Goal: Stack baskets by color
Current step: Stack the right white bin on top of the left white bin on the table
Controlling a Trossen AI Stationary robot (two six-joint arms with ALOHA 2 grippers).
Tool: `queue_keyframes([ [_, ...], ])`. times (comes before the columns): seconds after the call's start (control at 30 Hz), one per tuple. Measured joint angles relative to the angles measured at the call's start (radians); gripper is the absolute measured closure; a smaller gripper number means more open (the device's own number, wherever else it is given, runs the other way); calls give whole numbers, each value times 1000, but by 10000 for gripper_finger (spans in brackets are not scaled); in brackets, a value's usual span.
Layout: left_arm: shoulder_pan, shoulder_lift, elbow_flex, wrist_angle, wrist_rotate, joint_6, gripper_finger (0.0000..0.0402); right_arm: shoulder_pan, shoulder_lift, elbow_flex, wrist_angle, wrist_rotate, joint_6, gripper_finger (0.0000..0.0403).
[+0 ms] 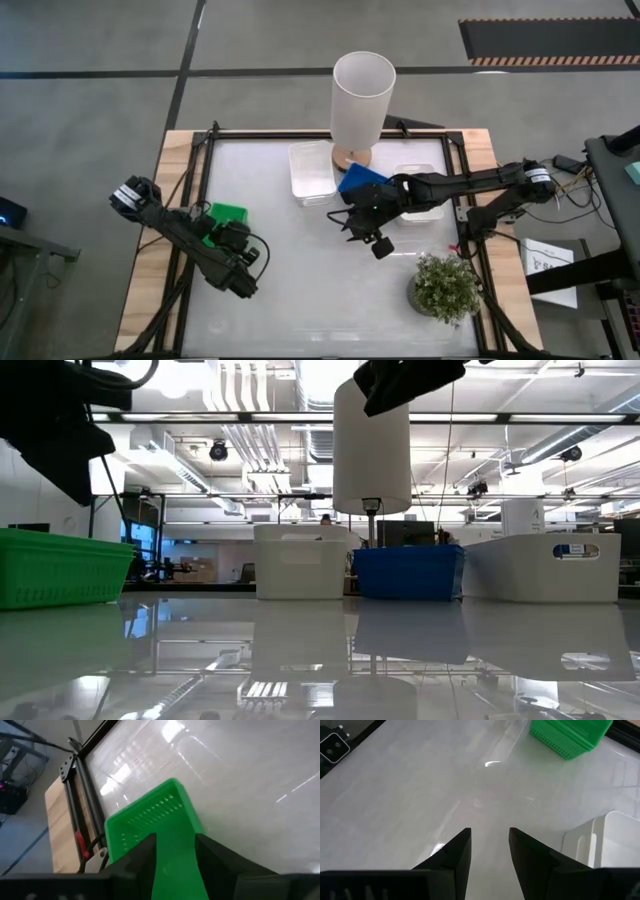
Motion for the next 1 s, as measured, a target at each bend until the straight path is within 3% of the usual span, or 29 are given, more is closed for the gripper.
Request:
queue_keyframes([
  [0.1, -1, 0, 24, 25, -42, 50, 275, 0, 0, 0, 12, 0, 39, 278],
  [0.23, -7, -19, 66, 133, -209, 232, 274, 0, 2, -5, 41, 0, 120, 278],
  [0.37, -23, -71, 74, 416, -368, 625, 274, 0, 18, -14, 54, 4, 205, 283],
  [0.47, -29, -116, 70, 656, -388, 966, 274, 0, 37, -20, 48, 60, 268, 286],
  [0.57, -34, -157, 58, 898, -322, 1290, 274, 1, 55, -25, 17, 168, 313, 289],
  [0.73, -32, -248, -62, 1339, -2, 1764, 274, -6, 75, -27, -50, 302, 379, 294],
  [0.83, -26, -325, -180, 1556, 131, 1892, 274, -18, 75, -28, -104, 310, 436, 293],
  [1.0, -15, -474, -404, 1814, 81, 1907, 274, -40, 69, -31, -316, 314, 506, 291],
])
